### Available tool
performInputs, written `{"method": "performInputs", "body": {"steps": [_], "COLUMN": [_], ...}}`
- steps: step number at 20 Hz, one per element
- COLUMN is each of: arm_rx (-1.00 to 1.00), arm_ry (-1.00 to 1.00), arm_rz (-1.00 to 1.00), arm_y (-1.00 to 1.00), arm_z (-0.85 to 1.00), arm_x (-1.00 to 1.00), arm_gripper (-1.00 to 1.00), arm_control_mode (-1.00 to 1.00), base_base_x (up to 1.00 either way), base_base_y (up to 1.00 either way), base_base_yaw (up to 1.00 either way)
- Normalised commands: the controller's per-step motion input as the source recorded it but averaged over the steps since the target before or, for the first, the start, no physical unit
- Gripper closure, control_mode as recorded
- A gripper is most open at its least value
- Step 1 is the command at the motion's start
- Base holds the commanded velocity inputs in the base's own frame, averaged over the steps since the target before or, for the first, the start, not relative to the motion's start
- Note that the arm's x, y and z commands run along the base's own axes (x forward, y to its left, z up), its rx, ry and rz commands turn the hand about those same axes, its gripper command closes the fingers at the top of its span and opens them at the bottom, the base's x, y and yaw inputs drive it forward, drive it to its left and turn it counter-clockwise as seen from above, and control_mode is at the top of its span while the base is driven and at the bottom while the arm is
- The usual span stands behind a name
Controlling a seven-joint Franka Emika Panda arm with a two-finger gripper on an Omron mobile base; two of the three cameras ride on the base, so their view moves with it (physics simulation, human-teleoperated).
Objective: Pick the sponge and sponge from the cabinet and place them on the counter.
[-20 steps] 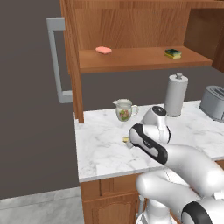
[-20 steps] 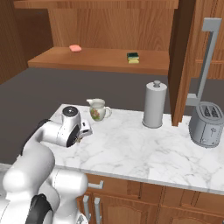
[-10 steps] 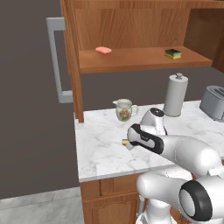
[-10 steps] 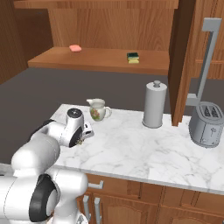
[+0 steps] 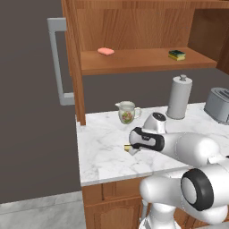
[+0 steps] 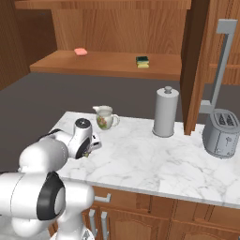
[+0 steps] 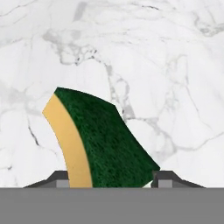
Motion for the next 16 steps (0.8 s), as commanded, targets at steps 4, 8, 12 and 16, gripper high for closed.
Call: {"method": "performInputs", "body": {"steps": [4, 8, 12, 16], "arm_rx": [0.00, 0.00, 0.00, 0.00], "arm_ry": [-0.01, -0.01, -0.02, -0.02], "arm_rz": [0.02, 0.02, 0.02, 0.02], "arm_y": [0.00, 0.00, 0.00, 0.00], "arm_z": [-0.28, -0.27, -0.27, -0.27], "arm_x": [0.01, 0.00, 0.00, 0.00], "arm_gripper": [1.00, 1.00, 1.00, -1.00], "arm_control_mode": [-1.00, -1.00, -1.00, -1.00], "base_base_x": [0.00, 0.00, 0.00, 0.00], "base_base_y": [0.00, 0.00, 0.00, 0.00], "base_base_yaw": [0.00, 0.00, 0.00, 0.00]}}
